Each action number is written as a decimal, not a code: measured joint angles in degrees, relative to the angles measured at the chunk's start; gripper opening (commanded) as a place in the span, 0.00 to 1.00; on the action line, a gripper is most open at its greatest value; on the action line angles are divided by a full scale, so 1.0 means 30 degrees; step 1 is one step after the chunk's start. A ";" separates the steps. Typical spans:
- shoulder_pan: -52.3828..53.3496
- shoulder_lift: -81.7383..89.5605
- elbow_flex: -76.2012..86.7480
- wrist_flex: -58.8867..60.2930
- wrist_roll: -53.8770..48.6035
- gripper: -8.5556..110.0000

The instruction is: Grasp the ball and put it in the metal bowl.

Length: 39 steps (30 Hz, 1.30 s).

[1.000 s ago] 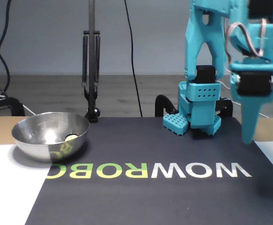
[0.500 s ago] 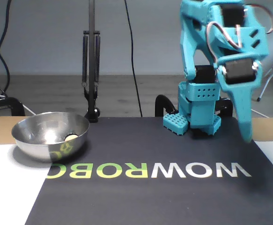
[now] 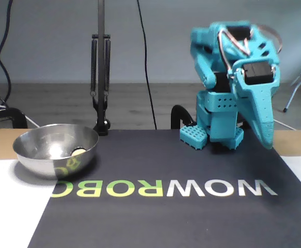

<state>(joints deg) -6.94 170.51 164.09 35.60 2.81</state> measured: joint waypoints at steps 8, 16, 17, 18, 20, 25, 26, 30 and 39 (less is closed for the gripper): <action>0.0088 0.6094 0.4248 -0.0234 -0.2080 0.07; 0.0732 0.7119 0.4365 -0.0088 -0.2402 0.07; 0.0732 0.7119 0.4365 0.0322 -0.2402 0.07; 0.0762 0.7119 0.4365 0.0762 -0.2402 0.07; 0.0820 0.7119 0.4365 0.1699 -0.2402 0.07; 0.0820 0.7119 0.4365 0.3574 -0.2402 0.07; 0.0820 0.7148 0.4365 0.3691 -0.2402 0.07; 0.0820 0.7178 0.4365 0.3926 -0.2402 0.07; 0.0820 0.7178 0.4365 0.3926 -0.2402 0.07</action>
<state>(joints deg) -4.48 192.04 177.19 47.37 -4.39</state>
